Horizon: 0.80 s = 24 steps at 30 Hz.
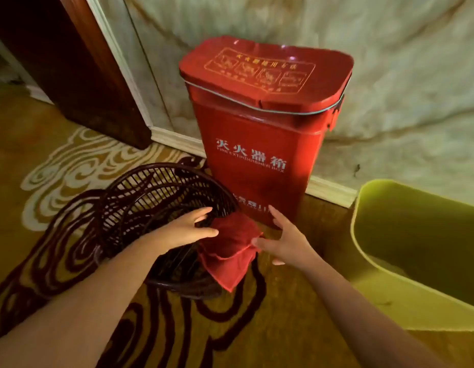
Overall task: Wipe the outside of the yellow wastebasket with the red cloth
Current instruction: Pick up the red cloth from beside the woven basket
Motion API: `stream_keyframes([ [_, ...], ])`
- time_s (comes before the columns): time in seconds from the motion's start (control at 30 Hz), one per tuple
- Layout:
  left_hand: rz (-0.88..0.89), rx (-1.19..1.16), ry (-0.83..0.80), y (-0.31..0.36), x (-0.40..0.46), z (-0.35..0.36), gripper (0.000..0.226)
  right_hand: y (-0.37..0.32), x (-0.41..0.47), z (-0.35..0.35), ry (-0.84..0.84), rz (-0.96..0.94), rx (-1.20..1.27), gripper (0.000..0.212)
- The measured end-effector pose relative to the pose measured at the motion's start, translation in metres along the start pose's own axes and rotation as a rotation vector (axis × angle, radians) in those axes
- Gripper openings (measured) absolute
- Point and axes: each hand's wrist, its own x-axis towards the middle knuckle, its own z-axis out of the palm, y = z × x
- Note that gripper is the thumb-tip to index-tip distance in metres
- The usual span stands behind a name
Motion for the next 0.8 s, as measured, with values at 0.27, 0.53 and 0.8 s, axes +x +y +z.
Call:
stream_keyframes([
  [0.27, 0.12, -0.085, -0.008, -0.032, 0.05, 0.015, 0.03, 0.035, 0.041, 0.016, -0.136, -0.064, 0.13, 0.055],
  [0.53, 0.226, -0.259, -0.044, -0.018, 0.016, 0.001, 0.031, 0.023, 0.004, -0.004, 0.014, -0.249, 0.286, 0.032],
  [0.8, 0.313, -0.25, -0.21, -0.006, -0.014, 0.049, 0.037, 0.058, -0.083, -0.033, 0.139, -0.446, 0.326, 0.039],
])
